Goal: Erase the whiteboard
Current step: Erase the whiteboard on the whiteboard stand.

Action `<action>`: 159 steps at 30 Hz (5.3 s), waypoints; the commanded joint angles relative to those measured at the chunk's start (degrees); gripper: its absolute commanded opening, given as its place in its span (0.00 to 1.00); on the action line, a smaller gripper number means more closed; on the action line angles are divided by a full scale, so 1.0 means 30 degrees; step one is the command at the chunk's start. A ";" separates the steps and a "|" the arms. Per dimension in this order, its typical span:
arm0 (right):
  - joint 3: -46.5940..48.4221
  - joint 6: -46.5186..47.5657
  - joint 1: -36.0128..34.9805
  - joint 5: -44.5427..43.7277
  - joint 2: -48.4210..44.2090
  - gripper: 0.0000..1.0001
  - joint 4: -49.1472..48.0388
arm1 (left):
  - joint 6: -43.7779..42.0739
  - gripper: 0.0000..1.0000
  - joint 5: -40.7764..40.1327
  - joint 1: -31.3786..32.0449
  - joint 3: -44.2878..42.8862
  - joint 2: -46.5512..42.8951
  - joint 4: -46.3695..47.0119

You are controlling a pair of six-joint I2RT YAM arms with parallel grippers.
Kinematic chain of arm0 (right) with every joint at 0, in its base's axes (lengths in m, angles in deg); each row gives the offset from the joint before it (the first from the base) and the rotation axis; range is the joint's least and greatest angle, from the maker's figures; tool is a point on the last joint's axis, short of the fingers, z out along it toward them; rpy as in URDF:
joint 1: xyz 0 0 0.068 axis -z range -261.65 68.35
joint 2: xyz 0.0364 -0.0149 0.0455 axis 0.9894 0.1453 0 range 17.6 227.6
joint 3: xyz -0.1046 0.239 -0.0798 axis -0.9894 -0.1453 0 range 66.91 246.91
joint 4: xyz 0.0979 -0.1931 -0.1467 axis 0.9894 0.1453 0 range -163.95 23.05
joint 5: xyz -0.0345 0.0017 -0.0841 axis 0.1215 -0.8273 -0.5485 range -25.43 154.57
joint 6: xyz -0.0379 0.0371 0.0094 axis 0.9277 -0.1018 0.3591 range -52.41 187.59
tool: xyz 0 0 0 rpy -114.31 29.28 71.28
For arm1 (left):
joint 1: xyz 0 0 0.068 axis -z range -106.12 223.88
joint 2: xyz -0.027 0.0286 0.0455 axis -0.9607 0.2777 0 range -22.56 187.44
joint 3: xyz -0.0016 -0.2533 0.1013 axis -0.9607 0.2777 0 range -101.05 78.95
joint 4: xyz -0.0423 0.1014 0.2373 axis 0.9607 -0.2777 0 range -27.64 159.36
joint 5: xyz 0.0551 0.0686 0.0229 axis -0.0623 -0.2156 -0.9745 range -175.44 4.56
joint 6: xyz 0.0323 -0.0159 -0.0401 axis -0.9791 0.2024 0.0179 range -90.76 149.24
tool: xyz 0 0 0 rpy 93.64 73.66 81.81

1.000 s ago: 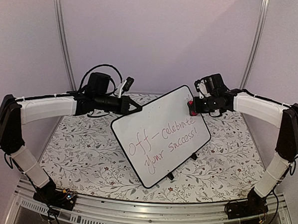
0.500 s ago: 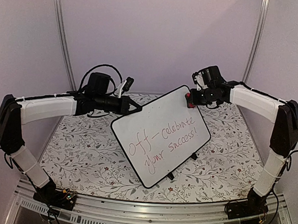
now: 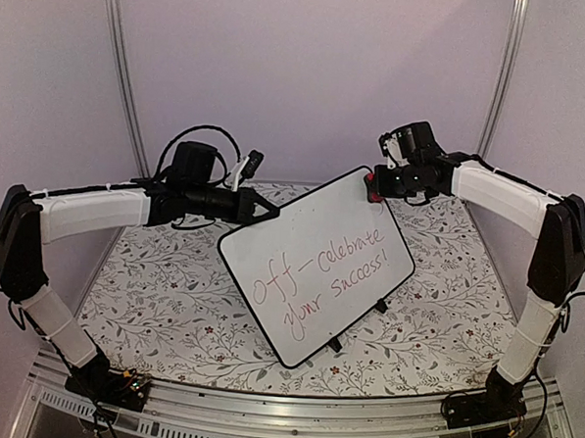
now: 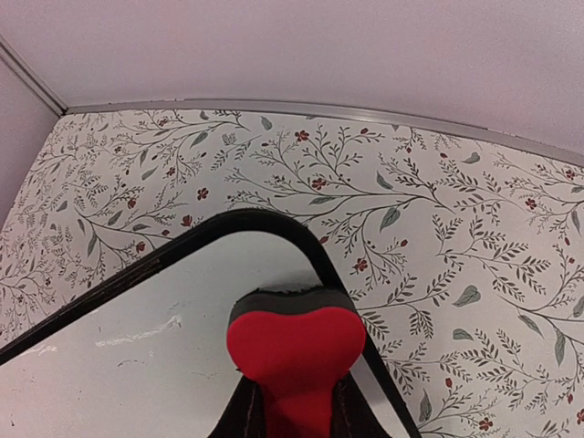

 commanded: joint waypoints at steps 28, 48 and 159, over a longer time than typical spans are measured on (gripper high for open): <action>-0.7226 -0.0353 0.0481 -0.0028 -0.2352 0.17 -0.1921 | -0.2595 0.00 0.2339 0.1354 0.0232 -0.0631 0.0744; -0.9844 0.0627 0.0496 0.2303 -0.3868 0.16 -0.3586 | -0.2559 0.00 0.2368 0.1370 0.0202 -0.0378 0.0770; -0.5576 -0.0356 -1.4754 -0.9309 -0.4039 0.15 -0.1665 | -0.0207 0.02 -0.2074 0.0452 0.6282 -0.8504 -0.2425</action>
